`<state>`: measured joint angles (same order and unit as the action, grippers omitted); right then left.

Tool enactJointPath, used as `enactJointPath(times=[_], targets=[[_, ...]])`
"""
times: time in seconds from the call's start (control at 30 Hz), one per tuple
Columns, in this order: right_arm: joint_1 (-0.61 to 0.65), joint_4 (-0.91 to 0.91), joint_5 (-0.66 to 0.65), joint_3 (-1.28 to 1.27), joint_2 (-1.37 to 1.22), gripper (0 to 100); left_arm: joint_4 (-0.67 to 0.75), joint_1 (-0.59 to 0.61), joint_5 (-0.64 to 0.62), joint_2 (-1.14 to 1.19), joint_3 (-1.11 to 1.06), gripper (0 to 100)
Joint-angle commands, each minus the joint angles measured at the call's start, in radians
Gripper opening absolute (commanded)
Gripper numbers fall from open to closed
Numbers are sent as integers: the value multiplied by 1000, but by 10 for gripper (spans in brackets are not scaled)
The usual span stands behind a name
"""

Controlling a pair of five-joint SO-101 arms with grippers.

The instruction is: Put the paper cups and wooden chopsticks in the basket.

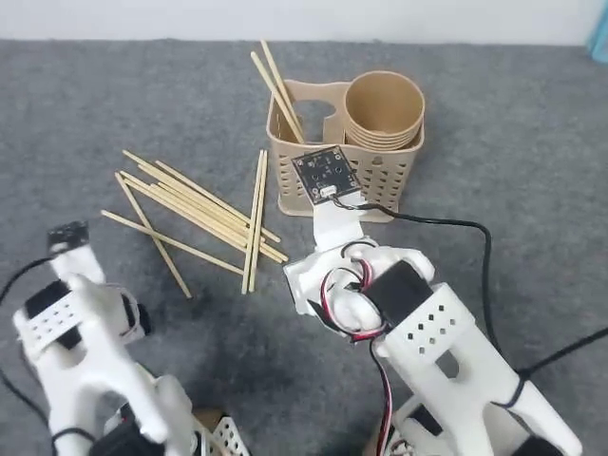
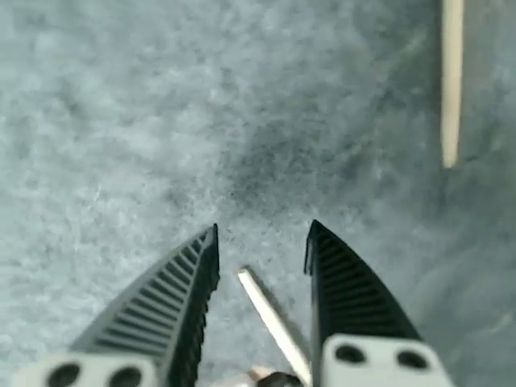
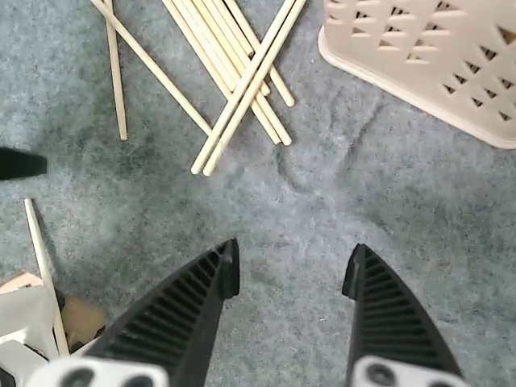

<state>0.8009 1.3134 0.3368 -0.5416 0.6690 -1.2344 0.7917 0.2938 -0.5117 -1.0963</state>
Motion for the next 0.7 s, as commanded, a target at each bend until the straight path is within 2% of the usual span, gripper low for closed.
enactJointPath(times=[0.0,0.07,0.2,0.3,0.5,0.67], targets=[[-16,13,5,60,41,213,-48,-9,222,66,-4,165],[-18,13,5,60,41,213,-29,-8,239,101,-7,140],[-21,13,5,58,39,213,-77,-6,247,120,-2,1],[-21,13,5,58,39,213,-146,-3,267,120,25,13],[-21,28,-34,60,39,213,-288,-9,466,120,81,13],[-21,31,-35,60,39,213,-333,-3,626,120,93,13]])
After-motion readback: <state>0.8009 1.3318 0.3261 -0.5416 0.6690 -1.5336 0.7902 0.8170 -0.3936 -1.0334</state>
